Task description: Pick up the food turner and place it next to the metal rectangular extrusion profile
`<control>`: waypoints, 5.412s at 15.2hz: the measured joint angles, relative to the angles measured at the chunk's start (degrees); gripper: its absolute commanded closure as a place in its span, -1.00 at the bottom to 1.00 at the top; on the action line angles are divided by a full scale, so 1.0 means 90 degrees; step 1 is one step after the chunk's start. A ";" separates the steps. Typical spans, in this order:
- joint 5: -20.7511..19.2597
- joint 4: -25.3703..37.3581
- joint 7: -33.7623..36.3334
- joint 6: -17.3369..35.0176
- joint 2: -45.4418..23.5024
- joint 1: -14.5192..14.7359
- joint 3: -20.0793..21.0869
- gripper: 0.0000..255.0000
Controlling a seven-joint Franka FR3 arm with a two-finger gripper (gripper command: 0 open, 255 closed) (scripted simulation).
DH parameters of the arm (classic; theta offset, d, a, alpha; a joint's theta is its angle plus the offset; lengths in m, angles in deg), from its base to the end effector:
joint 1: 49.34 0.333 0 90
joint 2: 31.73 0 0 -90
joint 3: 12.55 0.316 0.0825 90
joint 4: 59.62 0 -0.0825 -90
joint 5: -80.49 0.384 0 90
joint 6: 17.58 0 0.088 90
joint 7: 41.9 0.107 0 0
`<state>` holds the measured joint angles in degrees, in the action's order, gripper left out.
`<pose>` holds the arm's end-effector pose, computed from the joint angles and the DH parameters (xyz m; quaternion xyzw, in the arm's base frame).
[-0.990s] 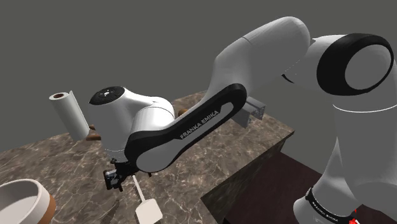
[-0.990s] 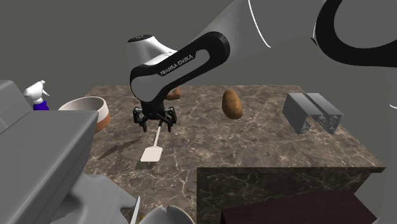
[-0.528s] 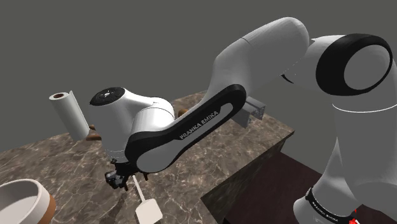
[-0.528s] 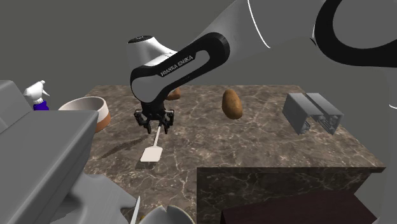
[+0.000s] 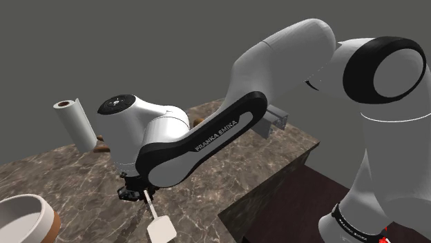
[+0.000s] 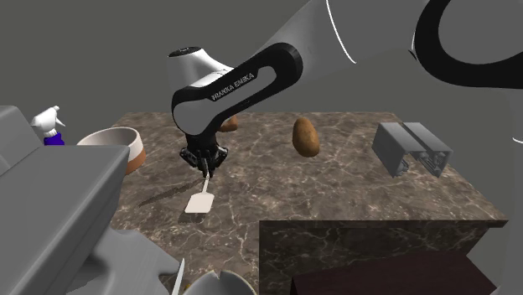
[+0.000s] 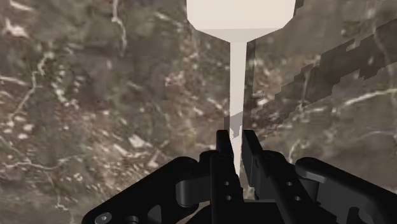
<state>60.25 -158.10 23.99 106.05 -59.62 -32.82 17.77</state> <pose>0.4895 0.4485 0.3384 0.9948 -0.0966 0.0330 0.0030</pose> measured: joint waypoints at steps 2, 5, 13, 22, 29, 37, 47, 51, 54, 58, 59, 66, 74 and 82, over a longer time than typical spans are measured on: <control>0.0017 0.0003 -0.0011 -0.0028 0.0027 -0.0008 0.0010 1.00; 0.0087 0.0100 -0.0062 -0.0201 0.0119 -0.0026 0.0049 1.00; 0.0295 0.0385 -0.0214 -0.0731 0.0407 -0.0083 0.0158 1.00; 0.0465 0.0879 -0.0358 -0.1394 0.0616 -0.0093 0.0238 1.00; 0.0547 0.1345 -0.0442 -0.1929 0.0707 -0.0066 0.0280 1.00; 0.0871 0.1065 -0.0735 -0.2130 0.1289 -0.0367 0.0332 1.00; 0.2233 -0.1565 -0.2473 -0.1432 0.3677 -0.1458 -0.0133 1.00; 0.2589 -0.2386 -0.3222 -0.1308 0.4457 -0.1641 -0.0544 1.00; 0.2776 -0.2965 -0.3753 -0.1284 0.5034 -0.1724 -0.0884 1.00; 0.2855 -0.3514 -0.4372 -0.1298 0.5595 -0.1839 -0.1325 1.00; 0.2847 -0.3634 -0.4560 -0.1306 0.5716 -0.1888 -0.1467 1.00; 0.2687 -0.4375 -0.5659 -0.1409 0.6528 -0.2181 -0.2335 1.00; 0.2468 -0.5027 -0.6353 -0.1135 0.6887 -0.2422 -0.2894 1.00; 0.2489 -0.5603 -0.6331 -0.0393 0.6721 -0.2408 -0.2853 1.00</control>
<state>82.65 -208.52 -32.99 102.50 0.87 -54.49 -7.91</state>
